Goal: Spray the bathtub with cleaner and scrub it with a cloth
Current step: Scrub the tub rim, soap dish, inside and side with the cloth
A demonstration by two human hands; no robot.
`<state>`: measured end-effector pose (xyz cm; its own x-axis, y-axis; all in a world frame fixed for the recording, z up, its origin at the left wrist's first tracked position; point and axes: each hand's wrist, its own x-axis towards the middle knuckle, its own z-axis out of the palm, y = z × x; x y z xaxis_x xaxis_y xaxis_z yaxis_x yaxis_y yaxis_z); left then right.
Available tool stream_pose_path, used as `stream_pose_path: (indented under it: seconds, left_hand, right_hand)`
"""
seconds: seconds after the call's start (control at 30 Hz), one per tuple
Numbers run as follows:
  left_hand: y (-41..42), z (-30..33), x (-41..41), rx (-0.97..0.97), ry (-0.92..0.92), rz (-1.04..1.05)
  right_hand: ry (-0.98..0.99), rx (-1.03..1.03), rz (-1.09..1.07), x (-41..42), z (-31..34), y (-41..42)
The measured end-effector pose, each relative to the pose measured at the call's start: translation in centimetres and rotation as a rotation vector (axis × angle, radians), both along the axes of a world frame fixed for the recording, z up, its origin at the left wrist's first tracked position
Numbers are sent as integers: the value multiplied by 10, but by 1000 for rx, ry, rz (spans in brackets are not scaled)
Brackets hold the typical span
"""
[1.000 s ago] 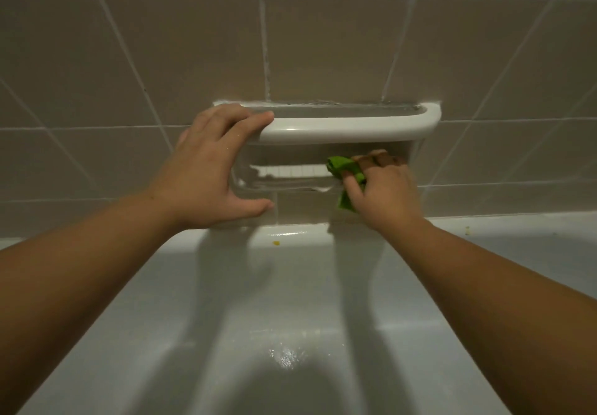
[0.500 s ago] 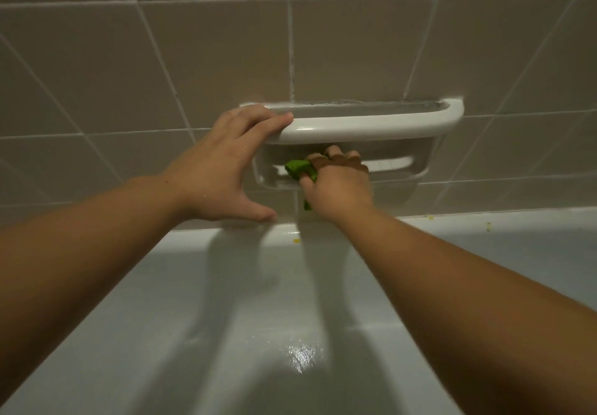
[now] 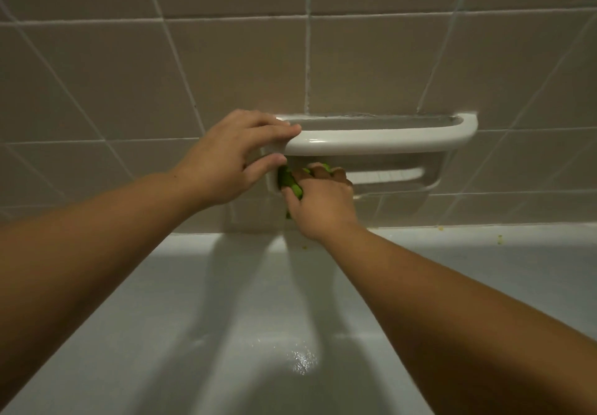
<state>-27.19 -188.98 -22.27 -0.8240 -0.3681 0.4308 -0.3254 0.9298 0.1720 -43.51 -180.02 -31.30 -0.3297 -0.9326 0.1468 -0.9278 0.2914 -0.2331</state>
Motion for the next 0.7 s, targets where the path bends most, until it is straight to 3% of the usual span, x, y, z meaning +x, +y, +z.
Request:
stream_pose_path:
  seconds: [0.1, 0.2, 0.3, 0.4, 0.5, 0.63, 0.7]
  left_hand:
    - [-4, 1, -4, -15, 52, 3]
    - [-5, -2, -5, -5, 100, 9]
    - [-5, -3, -5, 5, 114, 15]
    - [-2, -4, -7, 26, 124, 34]
    - [2, -6, -7, 28, 149, 59]
    - [6, -10, -10, 35, 158, 106]
    - [10, -11, -11, 34, 162, 120]
  right_hand:
    - [-87, 34, 154, -40, 5, 13]
    - [-29, 13, -56, -57, 0, 19]
    - [-35, 24, -193, -10, 2, -5]
    - [-87, 35, -32, 10, 6, -13]
    - [-119, 70, 64, -37, 12, 7]
    - [4, 63, -198, -63, 6, 21]
    - [-5, 60, -212, -45, 6, 9]
